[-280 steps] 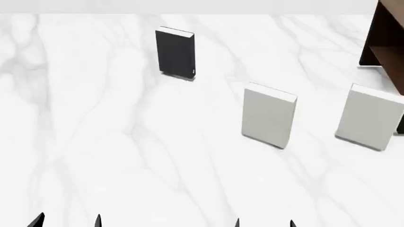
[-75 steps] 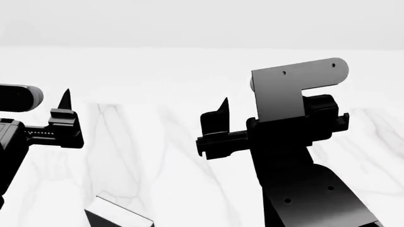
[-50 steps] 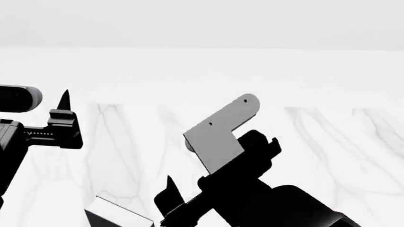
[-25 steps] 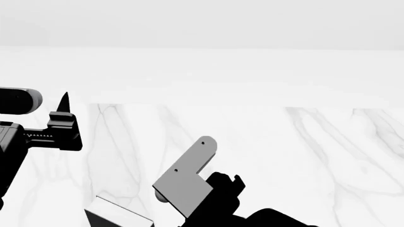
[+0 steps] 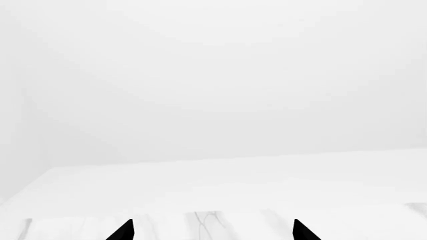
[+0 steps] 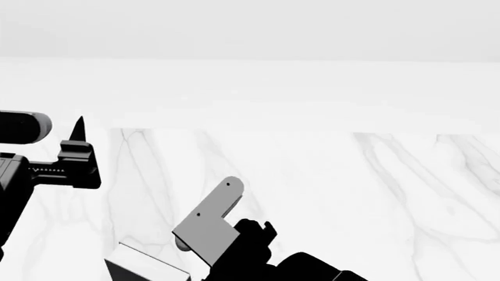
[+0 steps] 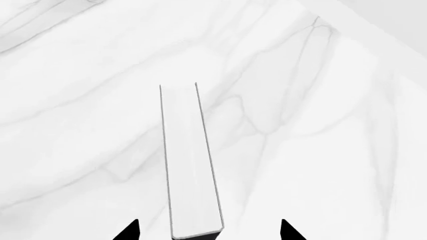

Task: Pick up the book on the left and place it on top of the shelf.

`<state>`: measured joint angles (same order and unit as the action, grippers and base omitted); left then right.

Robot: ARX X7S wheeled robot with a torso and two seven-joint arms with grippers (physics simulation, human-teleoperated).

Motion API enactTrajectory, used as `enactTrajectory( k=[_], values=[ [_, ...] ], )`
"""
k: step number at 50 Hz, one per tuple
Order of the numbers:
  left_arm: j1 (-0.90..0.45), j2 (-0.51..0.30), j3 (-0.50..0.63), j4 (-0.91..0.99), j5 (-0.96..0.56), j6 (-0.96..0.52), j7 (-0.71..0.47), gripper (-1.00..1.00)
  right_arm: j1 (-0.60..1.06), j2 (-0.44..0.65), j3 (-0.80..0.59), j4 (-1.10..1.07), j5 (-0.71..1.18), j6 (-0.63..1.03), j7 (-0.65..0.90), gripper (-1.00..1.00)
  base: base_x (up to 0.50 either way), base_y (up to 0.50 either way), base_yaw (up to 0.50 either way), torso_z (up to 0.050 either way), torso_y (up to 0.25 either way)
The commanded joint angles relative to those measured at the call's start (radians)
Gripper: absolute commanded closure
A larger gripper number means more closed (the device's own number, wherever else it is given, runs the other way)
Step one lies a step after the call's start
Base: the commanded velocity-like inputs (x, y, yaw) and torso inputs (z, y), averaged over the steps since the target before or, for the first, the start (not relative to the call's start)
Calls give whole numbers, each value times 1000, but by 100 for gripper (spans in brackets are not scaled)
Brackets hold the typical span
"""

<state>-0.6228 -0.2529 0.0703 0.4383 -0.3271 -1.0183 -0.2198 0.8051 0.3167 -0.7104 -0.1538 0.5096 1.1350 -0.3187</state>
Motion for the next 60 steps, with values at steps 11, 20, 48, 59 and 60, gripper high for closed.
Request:
enactTrajectory(
  k=[11, 20, 48, 59, 60],
  values=[
    [5, 13, -28, 7, 3, -1, 16, -100, -10, -98, -72, 271, -67, -195, -101, -100, 0, 0, 0, 0, 0],
    [13, 10, -30, 5, -1, 8, 16, -100, -16, -120, -93, 358, -78, -245, -122, -100, 0, 0, 0, 0, 0],
    [18, -2, -42, 12, -20, 9, 10, -100, 47, -88, -21, 200, -62, -105, 10, 100, 0, 0, 1, 0, 0],
    [20, -4, -43, 18, -26, 7, 6, -100, 162, -17, 55, -66, -27, 171, 119, 100, 0, 0, 0, 0, 0],
    [19, -4, -43, 18, -27, 8, 6, -100, 173, -12, 50, -78, -36, 192, 135, 100, 0, 0, 0, 0, 0]
  ],
)
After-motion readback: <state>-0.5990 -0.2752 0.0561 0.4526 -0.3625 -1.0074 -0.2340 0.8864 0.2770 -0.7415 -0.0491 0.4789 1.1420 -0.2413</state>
